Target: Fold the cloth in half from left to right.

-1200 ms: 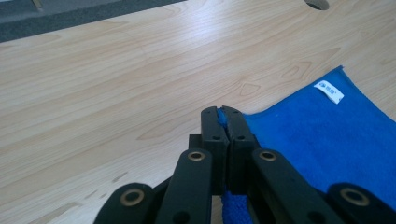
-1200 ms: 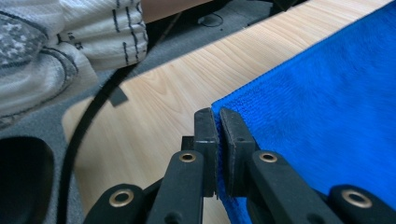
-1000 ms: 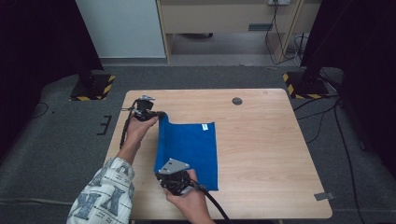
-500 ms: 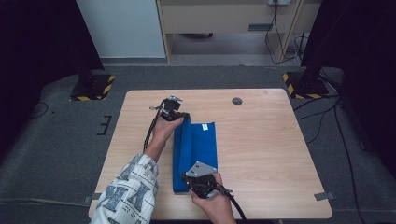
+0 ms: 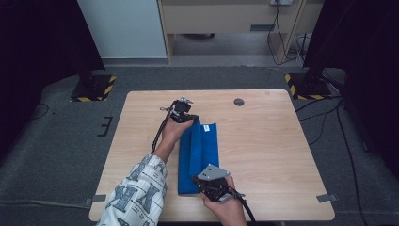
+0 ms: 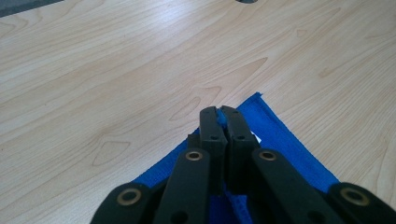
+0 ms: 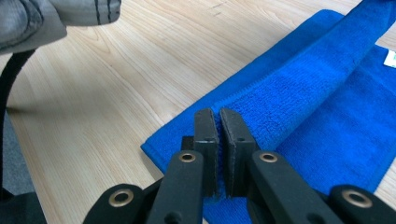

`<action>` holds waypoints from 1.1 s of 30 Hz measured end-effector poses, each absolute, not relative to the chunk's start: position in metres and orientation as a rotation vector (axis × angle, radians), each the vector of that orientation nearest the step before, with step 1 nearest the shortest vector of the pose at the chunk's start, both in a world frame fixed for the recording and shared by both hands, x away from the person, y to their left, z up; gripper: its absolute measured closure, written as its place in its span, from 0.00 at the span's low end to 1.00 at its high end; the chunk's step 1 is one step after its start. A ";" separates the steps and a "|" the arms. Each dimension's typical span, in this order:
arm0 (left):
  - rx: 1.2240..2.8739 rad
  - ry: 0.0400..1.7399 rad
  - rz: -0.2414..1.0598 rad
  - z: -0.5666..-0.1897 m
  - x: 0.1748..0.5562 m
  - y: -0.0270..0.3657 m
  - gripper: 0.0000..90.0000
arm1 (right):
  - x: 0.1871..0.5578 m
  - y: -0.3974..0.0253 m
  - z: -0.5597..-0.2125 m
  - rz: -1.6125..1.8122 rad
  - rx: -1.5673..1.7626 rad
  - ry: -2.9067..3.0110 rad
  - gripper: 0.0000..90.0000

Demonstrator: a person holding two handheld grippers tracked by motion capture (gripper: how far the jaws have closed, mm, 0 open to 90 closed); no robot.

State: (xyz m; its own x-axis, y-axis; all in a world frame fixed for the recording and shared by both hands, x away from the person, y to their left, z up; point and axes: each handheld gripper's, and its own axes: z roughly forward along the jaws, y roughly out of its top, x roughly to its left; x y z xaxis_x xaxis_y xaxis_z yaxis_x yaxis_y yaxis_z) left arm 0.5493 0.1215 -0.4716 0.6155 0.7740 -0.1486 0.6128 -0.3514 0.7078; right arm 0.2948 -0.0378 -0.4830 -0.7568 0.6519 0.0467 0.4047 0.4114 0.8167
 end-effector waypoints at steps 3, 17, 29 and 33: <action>2.088 1.080 0.271 -0.471 0.550 0.119 0.98 | 0.295 -0.041 -0.485 1.261 0.929 2.392 0.96; 2.109 1.074 0.224 -0.484 0.553 0.099 0.97 | 0.291 -0.056 -0.490 1.262 0.981 2.382 0.96; 2.114 1.071 0.201 -0.492 0.554 0.089 0.97 | 0.292 -0.065 -0.497 1.237 1.011 2.403 0.95; 2.093 1.080 0.208 -0.491 0.555 0.090 0.97 | 0.292 -0.066 -0.497 1.230 1.011 2.398 0.95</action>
